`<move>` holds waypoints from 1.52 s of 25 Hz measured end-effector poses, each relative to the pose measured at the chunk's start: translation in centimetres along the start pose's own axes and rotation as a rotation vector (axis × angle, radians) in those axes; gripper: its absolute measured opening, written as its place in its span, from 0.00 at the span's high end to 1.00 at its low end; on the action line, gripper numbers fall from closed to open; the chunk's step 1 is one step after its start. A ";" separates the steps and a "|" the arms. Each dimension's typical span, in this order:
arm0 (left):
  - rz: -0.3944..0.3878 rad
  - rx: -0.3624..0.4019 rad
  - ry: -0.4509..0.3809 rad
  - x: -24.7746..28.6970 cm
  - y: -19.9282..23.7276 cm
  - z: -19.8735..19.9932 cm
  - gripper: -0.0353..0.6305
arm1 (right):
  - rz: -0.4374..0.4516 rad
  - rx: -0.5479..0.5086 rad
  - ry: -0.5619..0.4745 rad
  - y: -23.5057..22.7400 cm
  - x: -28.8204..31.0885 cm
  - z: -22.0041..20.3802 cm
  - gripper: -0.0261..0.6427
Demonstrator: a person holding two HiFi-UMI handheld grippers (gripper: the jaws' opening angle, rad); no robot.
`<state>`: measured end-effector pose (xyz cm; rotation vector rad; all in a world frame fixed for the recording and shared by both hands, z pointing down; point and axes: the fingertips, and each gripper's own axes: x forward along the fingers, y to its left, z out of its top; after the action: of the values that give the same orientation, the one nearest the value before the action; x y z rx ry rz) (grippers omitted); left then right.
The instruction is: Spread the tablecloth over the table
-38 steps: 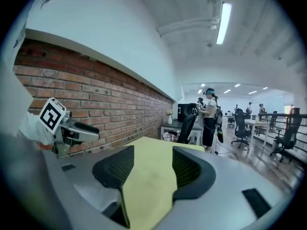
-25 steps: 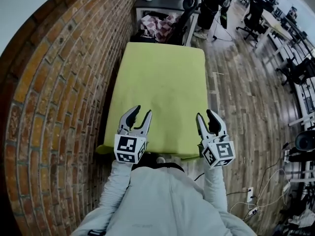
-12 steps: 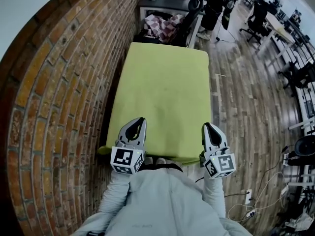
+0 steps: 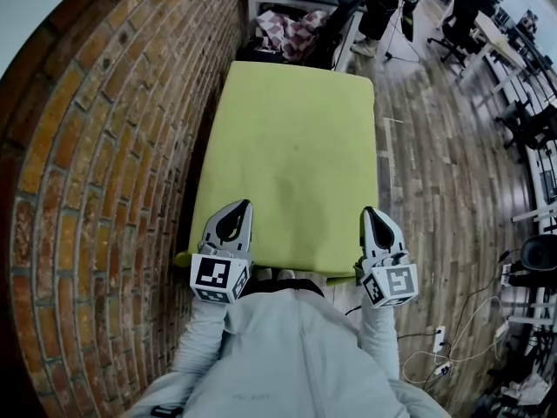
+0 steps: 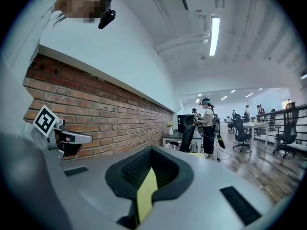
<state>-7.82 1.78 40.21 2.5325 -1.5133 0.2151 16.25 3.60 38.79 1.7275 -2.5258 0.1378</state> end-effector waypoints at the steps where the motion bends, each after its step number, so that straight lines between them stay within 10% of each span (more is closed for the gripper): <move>1: 0.000 0.003 0.002 0.0 0.1 0.0 0.91 | -0.001 -0.001 0.002 0.0 0.0 0.0 0.93; 38: 0.027 0.037 0.016 -0.2 0.7 0.3 0.91 | -0.016 -0.028 0.004 0.3 -0.3 1.0 0.93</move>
<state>-8.54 1.56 39.94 2.5336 -1.5523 0.2697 16.10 3.89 37.78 1.7347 -2.4988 0.1042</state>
